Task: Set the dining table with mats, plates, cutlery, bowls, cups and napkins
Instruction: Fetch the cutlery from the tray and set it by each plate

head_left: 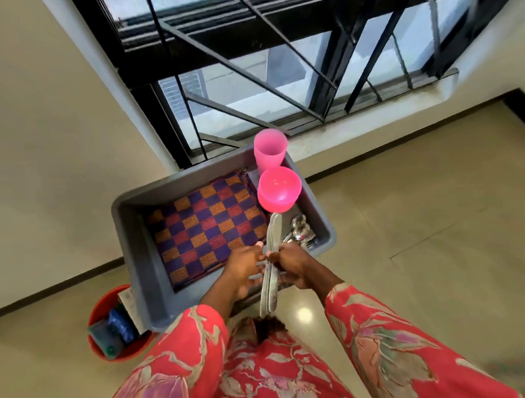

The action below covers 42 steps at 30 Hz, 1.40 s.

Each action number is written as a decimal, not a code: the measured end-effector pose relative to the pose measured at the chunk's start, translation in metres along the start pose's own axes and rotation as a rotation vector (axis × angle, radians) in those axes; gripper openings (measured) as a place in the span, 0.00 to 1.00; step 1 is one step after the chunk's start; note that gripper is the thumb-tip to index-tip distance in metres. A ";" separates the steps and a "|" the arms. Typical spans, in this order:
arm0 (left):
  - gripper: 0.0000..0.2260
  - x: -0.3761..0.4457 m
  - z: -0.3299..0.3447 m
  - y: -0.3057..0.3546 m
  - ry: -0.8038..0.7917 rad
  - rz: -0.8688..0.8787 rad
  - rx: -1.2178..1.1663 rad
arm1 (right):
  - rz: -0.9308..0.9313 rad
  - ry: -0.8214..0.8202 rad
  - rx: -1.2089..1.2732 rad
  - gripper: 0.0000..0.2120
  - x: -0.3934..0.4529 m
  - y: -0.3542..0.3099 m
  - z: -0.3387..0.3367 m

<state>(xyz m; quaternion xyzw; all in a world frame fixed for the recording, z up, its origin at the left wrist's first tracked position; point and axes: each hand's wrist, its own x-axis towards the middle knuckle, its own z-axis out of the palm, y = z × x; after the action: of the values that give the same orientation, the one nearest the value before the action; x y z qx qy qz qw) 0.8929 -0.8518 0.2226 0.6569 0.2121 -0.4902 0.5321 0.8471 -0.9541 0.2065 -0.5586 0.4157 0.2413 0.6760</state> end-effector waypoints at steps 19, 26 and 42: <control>0.10 -0.158 -0.023 -0.090 -0.349 -0.055 0.045 | -0.192 0.295 0.051 0.09 -0.193 0.098 0.047; 0.09 -0.213 -0.060 -0.166 -0.443 -0.058 0.199 | -0.230 0.494 0.267 0.13 -0.269 0.180 0.118; 0.05 -0.338 -0.045 -0.321 -0.721 -0.202 0.721 | -0.112 0.803 0.657 0.10 -0.426 0.366 0.180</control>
<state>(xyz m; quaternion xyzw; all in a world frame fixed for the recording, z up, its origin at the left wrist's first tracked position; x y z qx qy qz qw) 0.5099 -0.6182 0.3573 0.5643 -0.1047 -0.7761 0.2613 0.3813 -0.6287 0.3630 -0.3870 0.6654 -0.1718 0.6148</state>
